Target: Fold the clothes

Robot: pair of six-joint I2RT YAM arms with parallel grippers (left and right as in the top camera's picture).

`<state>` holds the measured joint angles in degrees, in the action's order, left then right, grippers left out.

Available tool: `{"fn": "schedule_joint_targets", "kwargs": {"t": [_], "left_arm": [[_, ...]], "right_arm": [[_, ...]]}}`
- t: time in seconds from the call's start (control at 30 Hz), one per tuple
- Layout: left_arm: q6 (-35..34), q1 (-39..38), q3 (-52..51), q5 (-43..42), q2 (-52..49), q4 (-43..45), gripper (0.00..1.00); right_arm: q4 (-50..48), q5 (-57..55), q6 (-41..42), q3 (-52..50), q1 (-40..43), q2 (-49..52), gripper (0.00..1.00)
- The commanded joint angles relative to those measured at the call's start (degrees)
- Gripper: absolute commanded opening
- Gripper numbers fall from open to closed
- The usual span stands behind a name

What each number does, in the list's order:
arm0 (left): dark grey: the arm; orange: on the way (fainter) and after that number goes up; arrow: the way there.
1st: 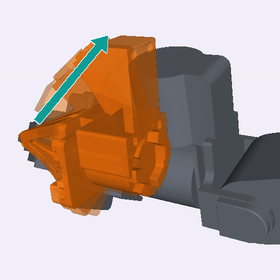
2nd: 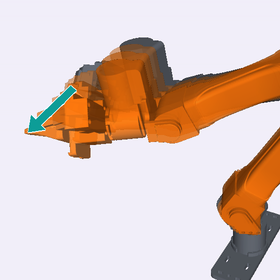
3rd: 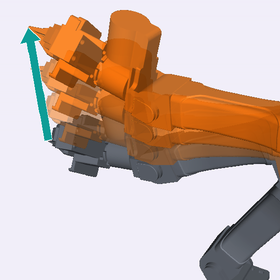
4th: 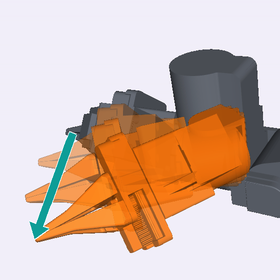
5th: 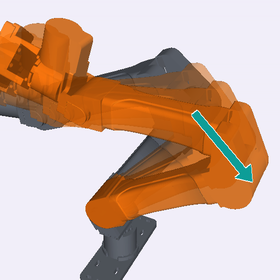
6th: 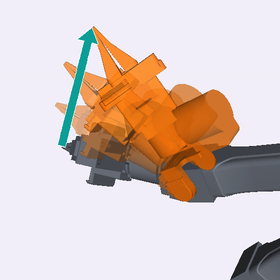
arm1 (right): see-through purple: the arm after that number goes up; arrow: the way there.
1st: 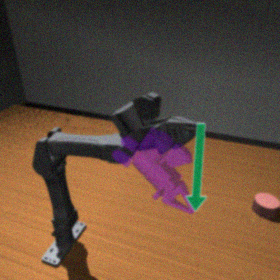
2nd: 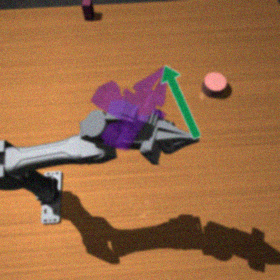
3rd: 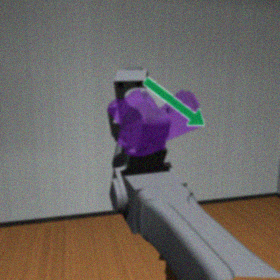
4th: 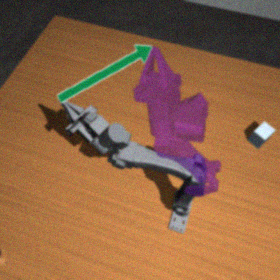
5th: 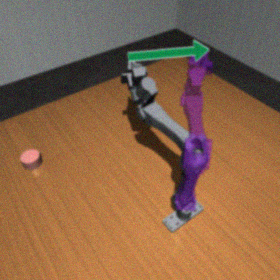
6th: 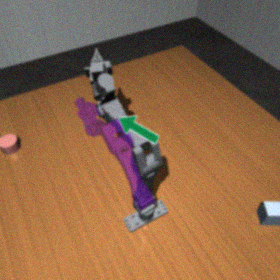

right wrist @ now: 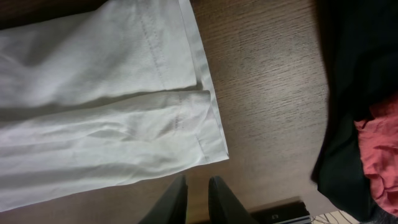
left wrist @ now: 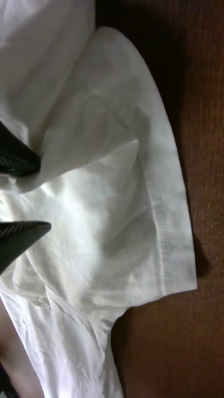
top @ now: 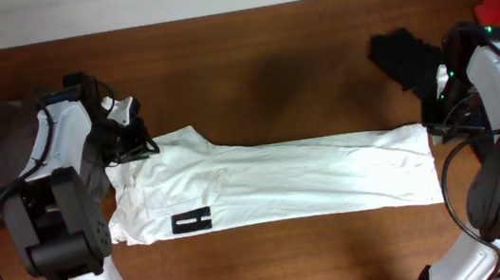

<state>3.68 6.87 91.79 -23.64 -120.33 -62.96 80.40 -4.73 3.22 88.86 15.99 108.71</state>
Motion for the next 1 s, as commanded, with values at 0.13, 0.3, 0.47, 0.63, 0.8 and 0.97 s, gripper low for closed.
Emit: {"fn": "schedule_joint_targets", "kwargs": {"t": [0.13,0.3,0.47,0.63,0.8,0.97], "left_arm": [[0.7,0.0,0.8,9.0,1.8,0.4,0.27],[0.7,0.0,0.0,9.1,1.8,2.1,0.27],[0.7,0.0,0.0,9.1,1.8,2.0,0.16],[0.7,0.0,0.0,9.1,1.8,2.0,0.03],[0.7,0.0,0.0,8.9,1.8,1.8,0.0],[0.7,0.0,0.0,8.9,1.8,1.2,0.0]], "right_arm": [[0.3,-0.7,0.7,-0.6,0.2,-1.5,0.18],[0.8,0.4,0.7,-0.6,0.2,-1.5,0.18],[0.9,1.1,0.5,-0.6,0.2,-1.5,0.18],[0.9,3.0,0.0,-1.6,0.2,-1.5,0.18],[0.7,3.0,0.0,-4.7,0.2,-1.5,0.25],[-1.2,3.0,0.1,-8.8,0.2,-1.5,0.31]]}}
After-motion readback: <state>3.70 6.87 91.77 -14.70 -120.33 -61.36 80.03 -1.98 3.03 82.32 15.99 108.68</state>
